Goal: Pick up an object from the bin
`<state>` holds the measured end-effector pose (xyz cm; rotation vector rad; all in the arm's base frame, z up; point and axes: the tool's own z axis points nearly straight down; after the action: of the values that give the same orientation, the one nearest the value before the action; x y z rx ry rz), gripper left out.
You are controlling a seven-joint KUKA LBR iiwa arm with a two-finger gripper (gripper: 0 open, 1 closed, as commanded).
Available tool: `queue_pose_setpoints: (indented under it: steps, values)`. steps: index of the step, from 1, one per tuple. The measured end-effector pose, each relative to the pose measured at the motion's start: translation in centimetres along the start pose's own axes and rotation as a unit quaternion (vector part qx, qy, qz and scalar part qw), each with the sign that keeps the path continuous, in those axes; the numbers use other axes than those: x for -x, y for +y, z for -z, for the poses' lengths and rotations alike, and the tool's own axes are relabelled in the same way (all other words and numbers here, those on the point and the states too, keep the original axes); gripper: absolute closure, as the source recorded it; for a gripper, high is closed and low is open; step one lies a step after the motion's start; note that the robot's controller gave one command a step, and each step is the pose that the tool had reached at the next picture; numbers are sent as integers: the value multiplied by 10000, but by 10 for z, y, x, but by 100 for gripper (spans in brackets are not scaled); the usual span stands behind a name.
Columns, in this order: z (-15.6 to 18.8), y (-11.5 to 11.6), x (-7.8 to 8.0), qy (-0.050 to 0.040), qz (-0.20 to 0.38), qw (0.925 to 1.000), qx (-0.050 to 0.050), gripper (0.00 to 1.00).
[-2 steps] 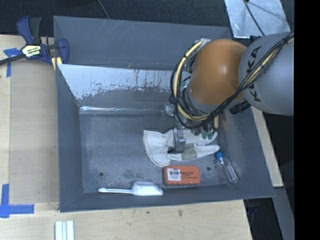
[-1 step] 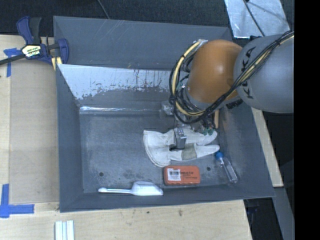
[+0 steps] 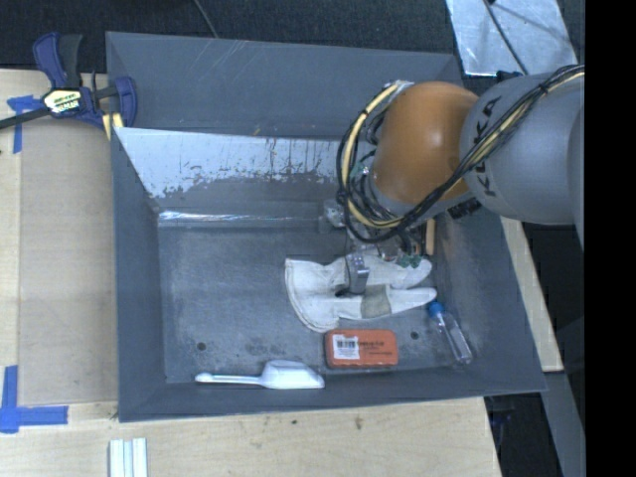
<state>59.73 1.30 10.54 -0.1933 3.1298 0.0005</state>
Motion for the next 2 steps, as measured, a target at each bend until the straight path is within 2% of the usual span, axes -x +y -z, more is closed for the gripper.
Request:
queue_pose_setpoints:
  steps: [1,2]
  values:
    - [-28,6,-9,19,-833,9965,2,100]
    - [-28,6,-9,19,-834,9965,2,100]
